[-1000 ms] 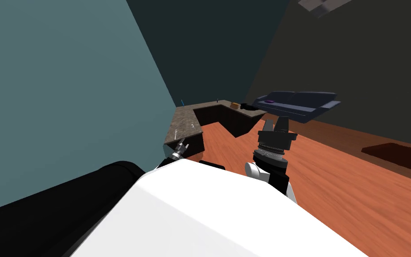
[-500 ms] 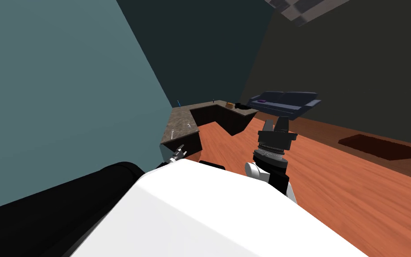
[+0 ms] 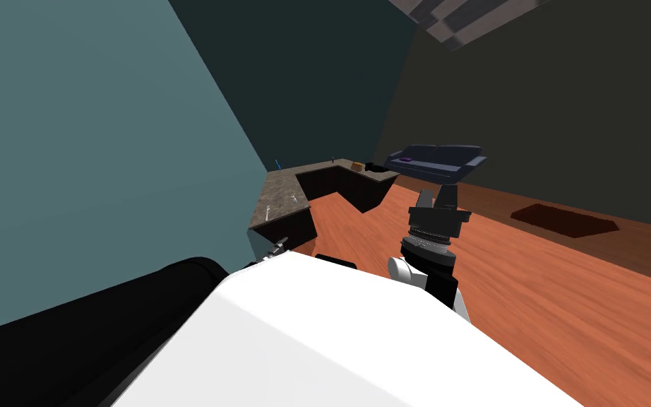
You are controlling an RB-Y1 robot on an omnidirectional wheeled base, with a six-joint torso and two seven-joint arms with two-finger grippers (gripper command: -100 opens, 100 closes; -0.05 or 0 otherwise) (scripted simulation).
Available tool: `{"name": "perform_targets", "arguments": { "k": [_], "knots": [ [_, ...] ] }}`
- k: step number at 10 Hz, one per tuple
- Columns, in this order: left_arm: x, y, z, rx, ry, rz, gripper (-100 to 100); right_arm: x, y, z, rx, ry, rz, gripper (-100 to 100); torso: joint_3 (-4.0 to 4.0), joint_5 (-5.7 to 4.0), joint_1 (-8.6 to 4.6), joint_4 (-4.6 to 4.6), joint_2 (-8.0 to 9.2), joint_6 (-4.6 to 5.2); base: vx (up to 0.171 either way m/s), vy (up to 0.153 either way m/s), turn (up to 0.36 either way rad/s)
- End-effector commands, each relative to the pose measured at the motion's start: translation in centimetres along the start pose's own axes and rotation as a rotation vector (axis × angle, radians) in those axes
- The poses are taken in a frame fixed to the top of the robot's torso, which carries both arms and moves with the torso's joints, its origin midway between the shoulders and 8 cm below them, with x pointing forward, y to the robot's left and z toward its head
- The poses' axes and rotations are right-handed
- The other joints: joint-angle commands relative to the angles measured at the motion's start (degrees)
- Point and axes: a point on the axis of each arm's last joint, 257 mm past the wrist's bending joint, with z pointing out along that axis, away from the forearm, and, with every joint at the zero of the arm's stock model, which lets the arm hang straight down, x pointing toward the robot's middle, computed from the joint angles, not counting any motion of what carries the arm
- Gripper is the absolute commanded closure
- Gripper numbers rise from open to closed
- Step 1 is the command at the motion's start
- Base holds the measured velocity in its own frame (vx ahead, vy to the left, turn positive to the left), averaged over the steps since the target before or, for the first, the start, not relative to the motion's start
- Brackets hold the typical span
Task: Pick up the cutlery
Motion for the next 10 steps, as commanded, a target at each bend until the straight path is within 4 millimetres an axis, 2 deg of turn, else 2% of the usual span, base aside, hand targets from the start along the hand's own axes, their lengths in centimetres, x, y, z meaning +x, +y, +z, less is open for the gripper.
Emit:
{"name": "perform_targets", "arguments": {
  "k": [1,2,3,4,5,6,7,8,9,10],
  "knots": [
    [-2.0,3.2,-1.4,-0.092,-0.025,0.007,-100,0.0,0.0,0.0,0.0,0.0,0.0,0,0.0,0.0,0.0,0.0,0.0,0.0,-0.017,-0.08,-0.117],
    [-2.4,3.1,-1.6,-0.104,-0.021,0.029,-100,0.0,0.0,0.0,0.0,0.0,0.0,0,-0.02,-0.01,-0.03,-0.01,-0.03,0.0,-0.014,-0.061,-0.059],
    [-4.1,5.6,-3.0,-0.175,-0.05,0.028,-100,0.0,0.0,0.0,0.0,0.0,0.0,0,-0.03,0.0,0.01,-0.01,-0.06,0.0,-0.015,-0.066,-0.117],
    [-4.5,5.3,-3.2,-0.188,-0.042,0.056,-100,0.0,0.0,0.0,0.0,0.0,0.0,0,-0.04,0.0,0.02,-0.02,-0.07,0.02,-0.011,-0.051,-0.062],
    [-6.4,7.5,-4.8,-0.258,-0.069,0.066,-100,0.0,0.0,0.0,0.0,0.0,0.0,0,-0.05,0.01,0.06,-0.02,-0.09,0.0,-0.006,-0.054,-0.14],
    [-6.8,7.2,-4.9,-0.268,-0.063,0.09,-100,0.0,0.0,0.0,0.0,0.0,0.0,0,-0.06,0.02,0.07,-0.03,-0.1,0.02,0.0,-0.043,-0.056],
    [-8.6,9.1,-6.6,-0.331,-0.091,0.101,-100,0.0,0.0,0.0,0.0,0.0,0.0,0,-0.07,0.01,0.1,-0.03,-0.12,0.0,0.007,-0.047,-0.111],
    [-9.1,8.7,-6.7,-0.344,-0.084,0.13,-100,0.0,0.0,0.0,0.0,0.0,0.0,0,-0.08,0.01,0.09,-0.04,-0.14,0.01,0.007,-0.038,-0.047],
    [-11.0,10.2,-8.5,-0.405,-0.11,0.151,-100,0.0,0.0,0.0,0.0,0.0,0.0,0,-0.09,0.02,0.12,-0.03,-0.16,0.0,0.016,-0.044,-0.097],
    [-11.4,9.9,-8.6,-0.413,-0.105,0.171,-100,0.0,0.0,0.0,0.0,0.0,0.0,0,-0.1,0.02,0.1,-0.04,-0.18,0.01,0.014,-0.032,-0.054]
  ]
}}
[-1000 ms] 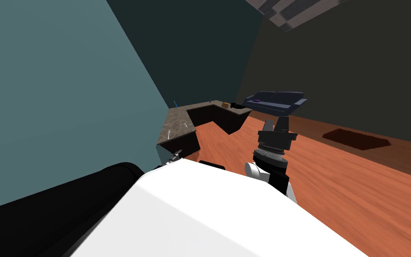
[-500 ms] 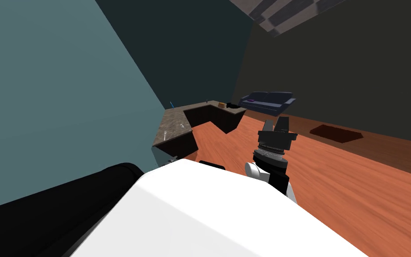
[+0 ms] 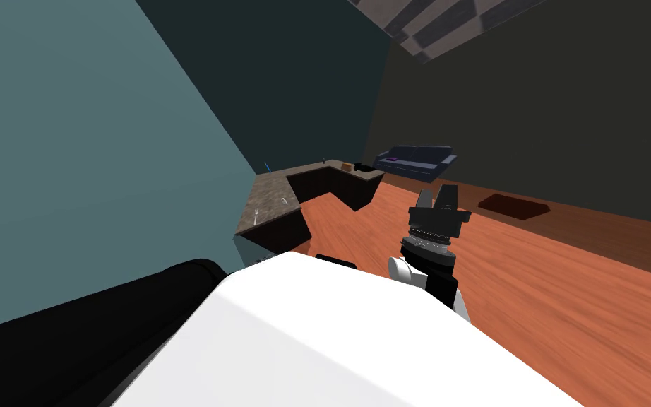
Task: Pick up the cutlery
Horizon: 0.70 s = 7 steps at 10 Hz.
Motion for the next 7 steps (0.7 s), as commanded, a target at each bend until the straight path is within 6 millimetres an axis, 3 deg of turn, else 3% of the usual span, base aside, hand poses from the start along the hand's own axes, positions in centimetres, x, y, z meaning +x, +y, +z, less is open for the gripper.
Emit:
{"name": "perform_targets", "arguments": {
  "k": [1,3,4,5,6,7],
  "knots": [
    [-2.4,2.2,-1.2,-0.067,-0.028,0.037,-100,0.0,0.0,0.0,0.0,0.0,0.0,0,0.0,0.0,0.0,0.0,0.0,0.0,0.02,-0.03,-0.078],
    [-3.0,1.8,-1.3,-0.076,-0.026,0.066,-100,0.0,0.0,0.0,0.0,0.0,0.0,0,-0.01,0.01,0.04,0.0,-0.02,0.01,0.015,-0.013,-0.034],
    [-5.1,3.4,-2.4,-0.132,-0.05,0.106,-100,0.0,0.0,0.0,0.0,0.0,0.0,0,0.0,0.02,0.09,0.0,0.0,0.0,0.027,-0.01,-0.101],
    [-5.4,3.2,-2.5,-0.136,-0.049,0.119,-100,0.0,0.0,0.0,0.0,0.0,0.0,0,-0.03,0.03,0.1,-0.01,-0.05,0.02,0.027,-0.008,-0.059],
    [-7.6,4.3,-3.7,-0.187,-0.072,0.164,-100,0.0,0.0,0.0,0.0,0.0,0.0,0,-0.03,0.03,0.09,-0.01,-0.05,0.0,0.037,-0.011,-0.084],
    [-7.8,4.1,-3.7,-0.19,-0.072,0.174,-100,0.0,0.0,0.0,0.0,0.0,0.0,0,-0.04,0.02,0.08,-0.02,-0.08,0.01,0.032,-0.003,-0.047]
  ]
}}
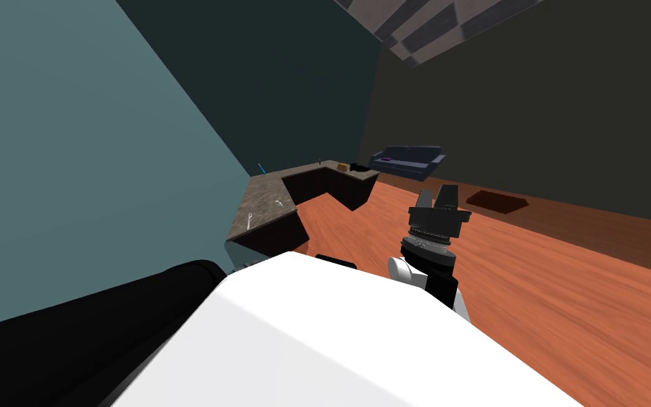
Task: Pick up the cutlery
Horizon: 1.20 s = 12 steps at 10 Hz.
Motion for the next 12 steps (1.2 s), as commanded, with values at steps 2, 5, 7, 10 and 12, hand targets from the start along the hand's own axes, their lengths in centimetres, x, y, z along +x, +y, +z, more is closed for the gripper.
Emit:
{"name": "perform_targets", "arguments": {
  "k": [2,5,7,10,12],
  "knots": [
    [-2.9,1.3,-1.0,-0.057,-0.026,0.069,-100,0.0,0.0,0.0,0.0,0.0,0.0,0,-0.03,0.0,0.05,-0.01,-0.06,0.02,0.046,0.01,-0.072],
    [-7.3,2.6,-2.8,-0.138,-0.065,0.186,-100,0.0,0.0,0.0,0.0,0.0,0.0,0,-0.12,0.03,0.16,-0.05,-0.22,0.03,0.074,0.033,-0.09],
    [-9.4,2.9,-3.6,-0.171,-0.082,0.243,-100,0.0,0.0,0.0,0.0,0.0,0.0,0,-0.08,0.05,0.22,-0.03,-0.14,0.02,0.053,0.051,-0.06],
    [-11.3,3.0,-4.4,-0.199,-0.096,0.298,-100,0.0,0.0,0.0,0.0,0.0,0.0,0,-0.09,0.07,0.25,-0.03,-0.15,-0.01,0.056,0.053,-0.04],
    [-14.4,2.6,-5.8,-0.241,-0.118,0.397,-100,0.0,0.0,0.0,0.0,0.0,0.0,0,-0.06,0.05,0.19,-0.02,-0.11,0.01,0.096,0.082,-0.102]
  ]
}}
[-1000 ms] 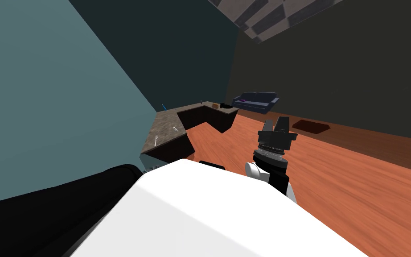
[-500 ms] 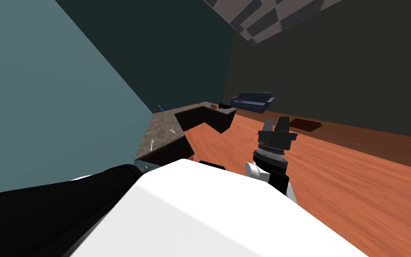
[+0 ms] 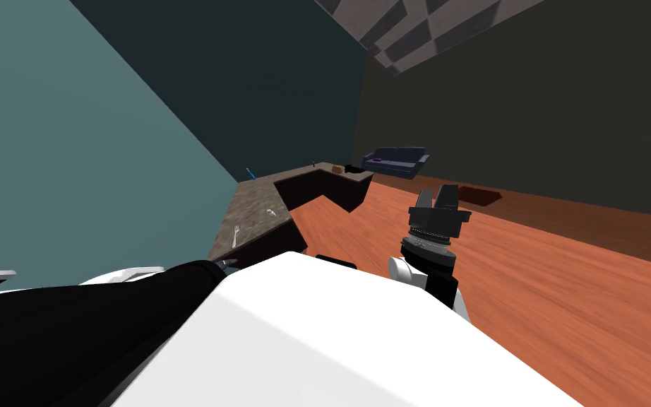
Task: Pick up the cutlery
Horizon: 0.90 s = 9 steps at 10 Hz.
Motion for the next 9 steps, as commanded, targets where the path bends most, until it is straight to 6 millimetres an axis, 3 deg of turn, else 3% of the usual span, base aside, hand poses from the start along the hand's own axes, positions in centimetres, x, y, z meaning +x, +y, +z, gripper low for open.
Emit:
{"name": "perform_targets", "arguments": {
  "k": [1,3,5,8,9],
  "knots": [
    [-2.0,0.5,-0.7,-0.023,-0.017,0.072,-100,0.0,0.0,0.0,0.0,0.0,0.0,0,0.0,0.0,0.0,0.0,0.0,0.0,0.17,0.177,-0.145],
    [-3.0,0.6,-1.0,-0.033,-0.024,0.108,-100,0.0,0.0,0.0,0.0,0.0,0.0,0,-0.13,0.13,0.53,-0.06,-0.21,0.0,0.135,0.229,-0.094],
    [-4.2,0.4,-1.3,-0.039,-0.03,0.158,-100,0.0,0.0,0.0,0.0,0.0,0.0,0,0.0,0.1,0.24,0.0,0.02,-0.03,0.099,0.184,-0.093],
    [-4.3,0.1,-1.3,-0.031,-0.023,0.188,-100,0.0,0.0,0.0,0.0,0.0,0.0,0,-0.1,0.19,0.6,-0.04,-0.16,-0.03,0.127,0.255,-0.099],
    [-4.3,0.2,-1.3,-0.033,-0.025,0.183,-100,0.0,0.0,0.0,0.0,0.0,0.0,0,-0.03,0.17,0.51,-0.02,-0.02,-0.04,0.028,0.101,-0.027]
  ]
}}
